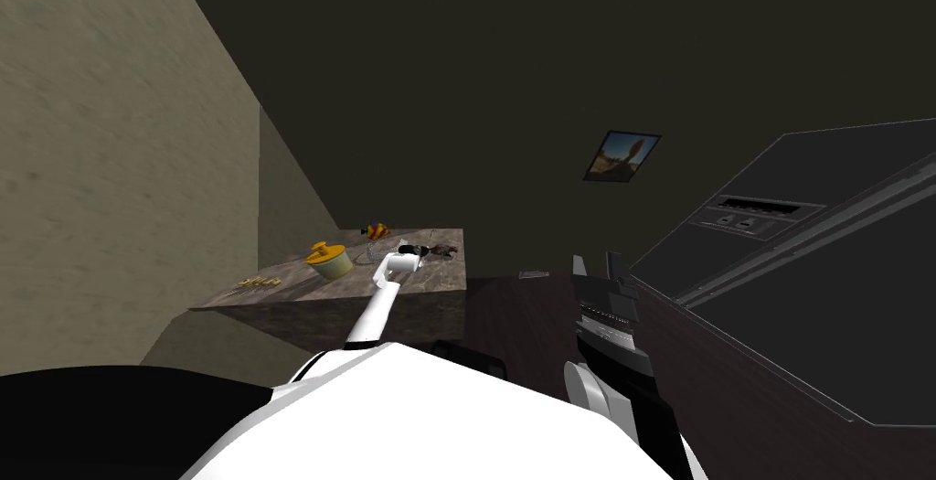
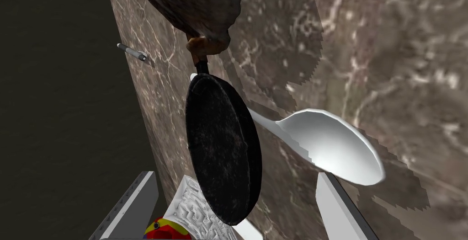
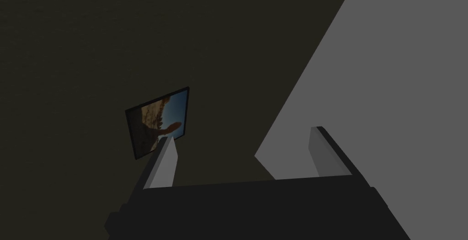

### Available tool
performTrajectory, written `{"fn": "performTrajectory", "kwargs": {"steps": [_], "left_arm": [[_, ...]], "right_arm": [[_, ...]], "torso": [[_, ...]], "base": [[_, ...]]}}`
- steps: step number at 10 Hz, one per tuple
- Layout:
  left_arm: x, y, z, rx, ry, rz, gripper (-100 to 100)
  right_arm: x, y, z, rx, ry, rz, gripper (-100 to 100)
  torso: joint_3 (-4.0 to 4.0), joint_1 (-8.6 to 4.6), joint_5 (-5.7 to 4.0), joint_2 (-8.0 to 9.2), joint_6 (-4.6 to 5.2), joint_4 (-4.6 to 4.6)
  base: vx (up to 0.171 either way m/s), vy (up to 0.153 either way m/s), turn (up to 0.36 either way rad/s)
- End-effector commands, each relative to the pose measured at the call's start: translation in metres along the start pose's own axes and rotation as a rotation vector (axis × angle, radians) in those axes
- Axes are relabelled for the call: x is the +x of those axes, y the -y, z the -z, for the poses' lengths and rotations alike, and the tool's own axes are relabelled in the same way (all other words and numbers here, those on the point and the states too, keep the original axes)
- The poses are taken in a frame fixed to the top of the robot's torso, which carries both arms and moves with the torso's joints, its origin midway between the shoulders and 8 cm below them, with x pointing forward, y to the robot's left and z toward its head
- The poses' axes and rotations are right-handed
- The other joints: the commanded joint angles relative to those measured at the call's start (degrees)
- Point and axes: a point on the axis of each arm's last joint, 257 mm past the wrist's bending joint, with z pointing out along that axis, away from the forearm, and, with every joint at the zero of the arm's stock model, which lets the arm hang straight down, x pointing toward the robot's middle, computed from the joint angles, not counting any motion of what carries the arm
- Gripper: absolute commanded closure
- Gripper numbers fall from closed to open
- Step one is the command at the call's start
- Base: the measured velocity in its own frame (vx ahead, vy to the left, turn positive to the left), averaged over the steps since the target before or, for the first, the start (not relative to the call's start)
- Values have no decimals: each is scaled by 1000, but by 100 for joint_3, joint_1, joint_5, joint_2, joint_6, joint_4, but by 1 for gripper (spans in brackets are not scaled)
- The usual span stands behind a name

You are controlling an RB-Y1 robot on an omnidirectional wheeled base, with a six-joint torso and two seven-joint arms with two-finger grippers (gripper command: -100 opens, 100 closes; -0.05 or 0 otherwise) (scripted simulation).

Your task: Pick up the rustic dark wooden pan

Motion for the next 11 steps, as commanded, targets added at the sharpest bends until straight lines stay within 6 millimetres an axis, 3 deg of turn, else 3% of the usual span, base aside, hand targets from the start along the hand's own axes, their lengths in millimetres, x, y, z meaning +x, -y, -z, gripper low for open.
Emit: {"fn": "performTrajectory", "kwargs": {"steps": [1, 7, 8, 9, 11], "left_arm": [[-18, -1, -7, -3, 12, 11, -100], [-86, 1, -26, -5, 61, 59, -100], [-80, -2, -24, -7, 56, 52, -100], [-81, -2, -24, -5, 57, 54, 100], [-81, -4, -25, -10, 57, 57, 100]], "right_arm": [[0, 0, 0, 0, 0, 0, 0], [0, 0, 0, 0, 0, 0, 0], [0, 0, 0, 0, 0, 0, 0], [0, 0, 0, 0, 0, 0, 0], [0, 0, 0, 0, 0, 0, 0]], "torso": [[0, 0, 0, 0, 0, 0], [-25, 23, 15, -32, 3, -17], [-24, 23, 16, -32, 4, -17], [-25, 30, 17, -34, 2, -18], [-25, 35, 12, -36, 9, -14]], "base": [[-23, -65, -106], [-14, -55, -107], [-6, -19, -19], [0, 0, 0], [-2, -2, 6]]}}
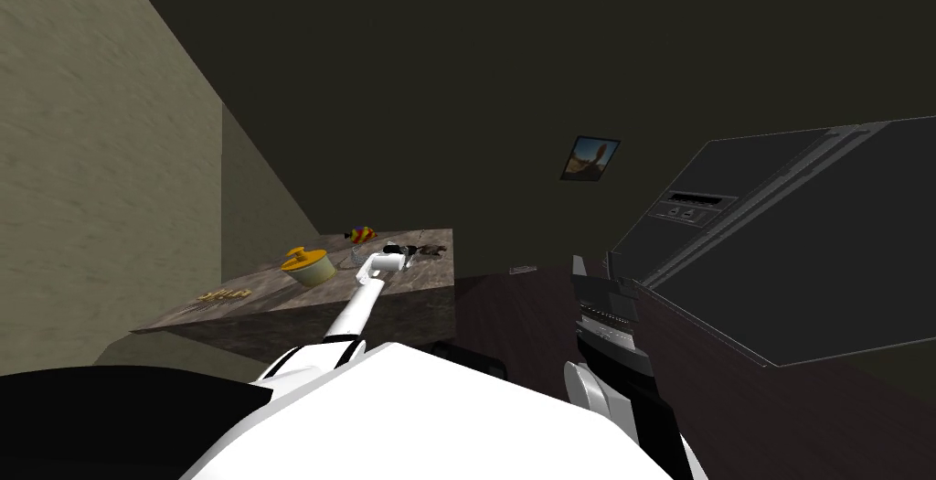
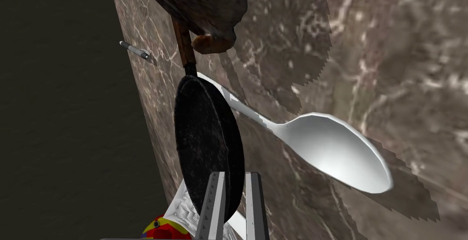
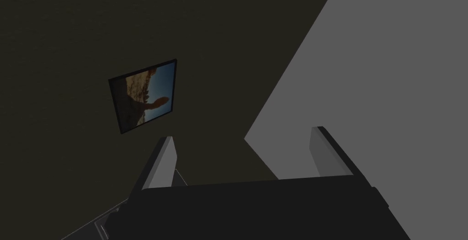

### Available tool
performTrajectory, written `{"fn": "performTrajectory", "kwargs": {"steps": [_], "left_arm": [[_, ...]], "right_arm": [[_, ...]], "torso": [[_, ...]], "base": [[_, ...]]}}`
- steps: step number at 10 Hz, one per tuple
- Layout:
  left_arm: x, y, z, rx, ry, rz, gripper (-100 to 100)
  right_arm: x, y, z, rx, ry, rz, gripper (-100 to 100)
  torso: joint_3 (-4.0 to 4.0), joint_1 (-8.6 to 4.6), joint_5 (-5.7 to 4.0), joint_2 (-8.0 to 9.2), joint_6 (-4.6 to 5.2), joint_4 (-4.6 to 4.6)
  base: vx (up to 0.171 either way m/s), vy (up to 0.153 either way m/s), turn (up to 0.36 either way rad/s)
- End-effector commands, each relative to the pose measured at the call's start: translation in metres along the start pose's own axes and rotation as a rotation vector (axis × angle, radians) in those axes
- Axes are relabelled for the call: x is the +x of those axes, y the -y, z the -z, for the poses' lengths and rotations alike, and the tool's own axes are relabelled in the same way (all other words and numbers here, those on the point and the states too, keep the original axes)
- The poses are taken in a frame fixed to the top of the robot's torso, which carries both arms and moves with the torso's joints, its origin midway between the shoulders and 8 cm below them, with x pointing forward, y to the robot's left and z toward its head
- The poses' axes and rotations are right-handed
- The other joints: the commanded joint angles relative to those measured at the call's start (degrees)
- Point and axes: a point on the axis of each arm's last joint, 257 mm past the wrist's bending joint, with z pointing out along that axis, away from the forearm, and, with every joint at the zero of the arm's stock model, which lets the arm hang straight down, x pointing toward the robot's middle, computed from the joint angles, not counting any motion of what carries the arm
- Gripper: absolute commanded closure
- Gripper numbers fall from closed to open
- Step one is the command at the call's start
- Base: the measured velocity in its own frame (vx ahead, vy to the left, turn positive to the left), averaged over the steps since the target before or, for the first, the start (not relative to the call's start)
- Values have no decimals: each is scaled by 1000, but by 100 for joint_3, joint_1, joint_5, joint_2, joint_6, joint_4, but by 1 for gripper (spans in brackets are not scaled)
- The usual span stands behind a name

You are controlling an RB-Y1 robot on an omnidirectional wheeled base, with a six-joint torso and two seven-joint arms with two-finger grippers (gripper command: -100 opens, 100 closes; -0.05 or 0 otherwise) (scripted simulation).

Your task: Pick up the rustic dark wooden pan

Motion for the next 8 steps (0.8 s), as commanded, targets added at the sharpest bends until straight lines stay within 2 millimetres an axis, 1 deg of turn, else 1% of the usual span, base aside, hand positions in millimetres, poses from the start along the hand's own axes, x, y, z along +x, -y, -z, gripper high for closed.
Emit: {"fn": "performTrajectory", "kwargs": {"steps": [1, 2, 3, 4, 8], "left_arm": [[0, 0, 0, 0, 0, 0, 100], [0, -1, 0, -1, 0, -1, 100], [0, -1, 0, -2, 0, -1, 0], [19, 2, 5, 5, -13, -20, 100], [63, -1, 21, 7, -45, -50, 100]], "right_arm": [[0, 0, 0, 0, 0, 0, 0], [0, 0, 0, 0, 0, 0, 0], [0, 0, 0, 0, 0, 0, 0], [0, 0, 0, 0, 0, 0, 0], [0, 0, 0, 0, 0, 0, 0]], "torso": [[0, 0, 0, 0, 0, 0], [2, -2, -2, 2, -1, 3], [3, -3, -2, 3, -1, 3], [4, -3, -2, 4, -1, 4], [5, 17, 2, 4, -4, 6]], "base": [[0, 0, 0], [0, 0, 0], [0, 0, 0], [-2, 40, 125], [19, 60, 118]]}}
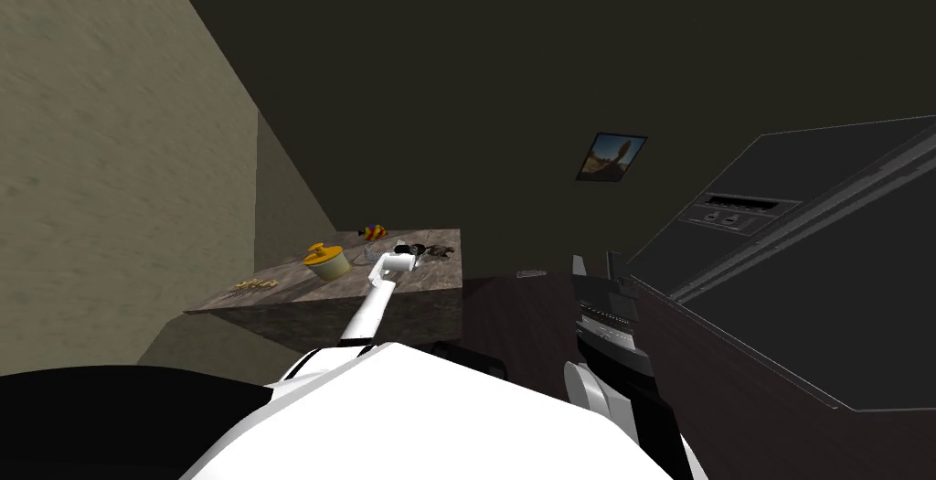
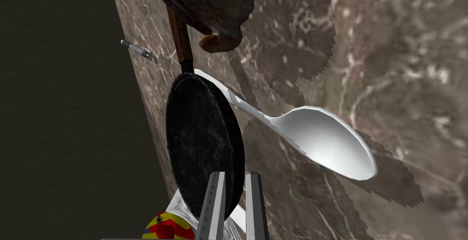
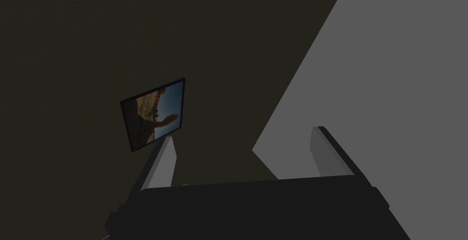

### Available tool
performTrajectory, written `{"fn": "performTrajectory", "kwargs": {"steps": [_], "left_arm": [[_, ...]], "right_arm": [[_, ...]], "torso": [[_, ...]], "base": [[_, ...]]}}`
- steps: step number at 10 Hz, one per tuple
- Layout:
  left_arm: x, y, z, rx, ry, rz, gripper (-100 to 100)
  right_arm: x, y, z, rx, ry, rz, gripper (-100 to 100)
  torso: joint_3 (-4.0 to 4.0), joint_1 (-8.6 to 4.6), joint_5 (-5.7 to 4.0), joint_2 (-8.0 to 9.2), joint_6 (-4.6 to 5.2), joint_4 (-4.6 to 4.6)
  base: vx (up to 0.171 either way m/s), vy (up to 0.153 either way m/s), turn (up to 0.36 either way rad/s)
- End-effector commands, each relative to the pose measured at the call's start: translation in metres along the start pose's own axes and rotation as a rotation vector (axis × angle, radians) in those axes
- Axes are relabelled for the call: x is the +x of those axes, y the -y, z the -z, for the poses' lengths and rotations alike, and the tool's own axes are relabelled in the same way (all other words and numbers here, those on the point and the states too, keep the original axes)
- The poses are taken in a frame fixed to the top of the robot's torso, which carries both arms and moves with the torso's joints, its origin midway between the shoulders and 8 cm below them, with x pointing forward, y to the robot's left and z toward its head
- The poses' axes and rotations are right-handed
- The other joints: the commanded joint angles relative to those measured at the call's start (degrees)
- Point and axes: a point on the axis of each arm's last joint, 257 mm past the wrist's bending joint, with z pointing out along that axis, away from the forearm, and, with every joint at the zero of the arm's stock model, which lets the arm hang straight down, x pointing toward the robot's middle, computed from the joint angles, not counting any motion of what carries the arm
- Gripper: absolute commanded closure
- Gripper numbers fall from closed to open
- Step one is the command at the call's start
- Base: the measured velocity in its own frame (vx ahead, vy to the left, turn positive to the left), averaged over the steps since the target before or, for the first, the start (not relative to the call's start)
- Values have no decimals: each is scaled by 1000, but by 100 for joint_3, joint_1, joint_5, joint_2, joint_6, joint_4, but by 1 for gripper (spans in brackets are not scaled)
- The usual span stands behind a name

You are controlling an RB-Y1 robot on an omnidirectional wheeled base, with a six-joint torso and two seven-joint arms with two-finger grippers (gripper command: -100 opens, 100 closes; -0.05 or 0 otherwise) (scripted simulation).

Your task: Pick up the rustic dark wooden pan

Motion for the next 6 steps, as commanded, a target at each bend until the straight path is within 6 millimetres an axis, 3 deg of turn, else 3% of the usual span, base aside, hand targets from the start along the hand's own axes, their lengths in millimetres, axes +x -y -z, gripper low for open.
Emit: {"fn": "performTrajectory", "kwargs": {"steps": [1, 4, 5, 6], "left_arm": [[17, 1, 8, 2, -12, -9, 100], [46, 3, 22, 8, -33, -23, 100], [40, 2, 18, 7, -28, -21, 100], [42, 2, 18, 7, -29, -22, 0]], "right_arm": [[0, 0, 0, 0, 0, 0, 0], [0, 0, 0, 0, 0, 0, 0], [0, 0, 0, 0, 0, 0, 0], [0, 0, 0, 0, 0, 0, 0]], "torso": [[0, 0, 0, 0, 0, 0], [6, -4, -2, 8, -2, 4], [7, -6, -2, 10, -1, 5], [9, -12, -3, 13, -1, 5]], "base": [[17, 52, 97], [14, 50, 108], [4, 17, 10], [0, 0, 0]]}}
